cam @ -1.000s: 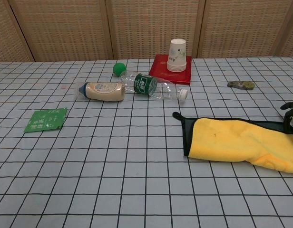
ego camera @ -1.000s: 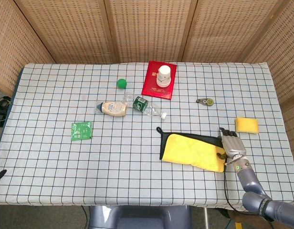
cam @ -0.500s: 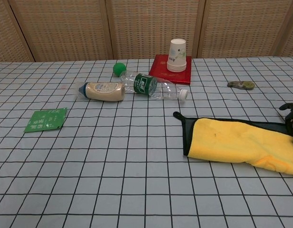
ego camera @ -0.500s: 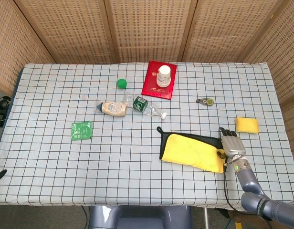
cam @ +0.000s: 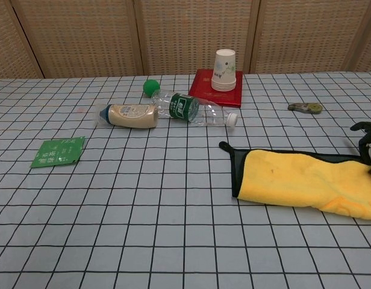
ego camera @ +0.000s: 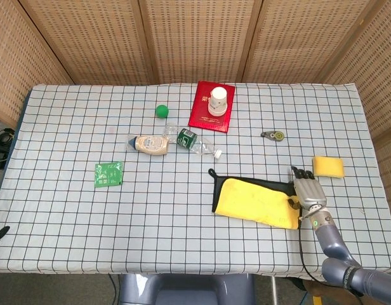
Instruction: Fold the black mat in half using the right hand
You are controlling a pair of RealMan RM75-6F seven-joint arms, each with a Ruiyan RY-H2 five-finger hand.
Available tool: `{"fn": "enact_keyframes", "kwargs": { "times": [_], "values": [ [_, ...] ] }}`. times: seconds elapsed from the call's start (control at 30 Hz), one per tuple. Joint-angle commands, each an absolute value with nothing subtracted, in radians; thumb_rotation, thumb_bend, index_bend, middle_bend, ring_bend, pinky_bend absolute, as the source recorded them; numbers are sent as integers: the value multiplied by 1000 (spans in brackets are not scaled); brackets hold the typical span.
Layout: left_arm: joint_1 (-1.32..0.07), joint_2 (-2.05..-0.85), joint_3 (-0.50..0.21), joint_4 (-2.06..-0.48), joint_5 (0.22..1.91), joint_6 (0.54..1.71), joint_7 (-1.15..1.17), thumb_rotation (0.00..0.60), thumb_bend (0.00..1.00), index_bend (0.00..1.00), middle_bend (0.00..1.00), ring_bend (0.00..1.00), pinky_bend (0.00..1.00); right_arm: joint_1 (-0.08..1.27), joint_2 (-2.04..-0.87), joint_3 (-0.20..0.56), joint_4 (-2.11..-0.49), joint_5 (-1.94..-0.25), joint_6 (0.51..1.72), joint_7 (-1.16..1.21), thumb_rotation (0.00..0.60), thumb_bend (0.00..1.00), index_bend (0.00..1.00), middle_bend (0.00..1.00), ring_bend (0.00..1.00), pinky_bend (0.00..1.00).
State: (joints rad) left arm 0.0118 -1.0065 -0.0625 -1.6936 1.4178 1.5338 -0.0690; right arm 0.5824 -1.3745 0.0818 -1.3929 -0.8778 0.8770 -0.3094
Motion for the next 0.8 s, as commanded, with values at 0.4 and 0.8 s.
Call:
{"fn": "enact_keyframes", "kwargs": {
  "times": [0.4, 0.8],
  "values": [
    [12, -1005, -63, -1693, 1416, 1534, -72, 600, 0, 0, 0, 0, 0, 599, -1401, 95, -1368, -898, 917, -372, 600, 558, 604, 0, 0, 0],
    [12, -1005, -64, -1692, 1414, 1532, -73, 600, 0, 0, 0, 0, 0, 617, -1431, 100, -1321, -853, 918, -454, 600, 558, 586, 0, 0, 0]
  ]
}}
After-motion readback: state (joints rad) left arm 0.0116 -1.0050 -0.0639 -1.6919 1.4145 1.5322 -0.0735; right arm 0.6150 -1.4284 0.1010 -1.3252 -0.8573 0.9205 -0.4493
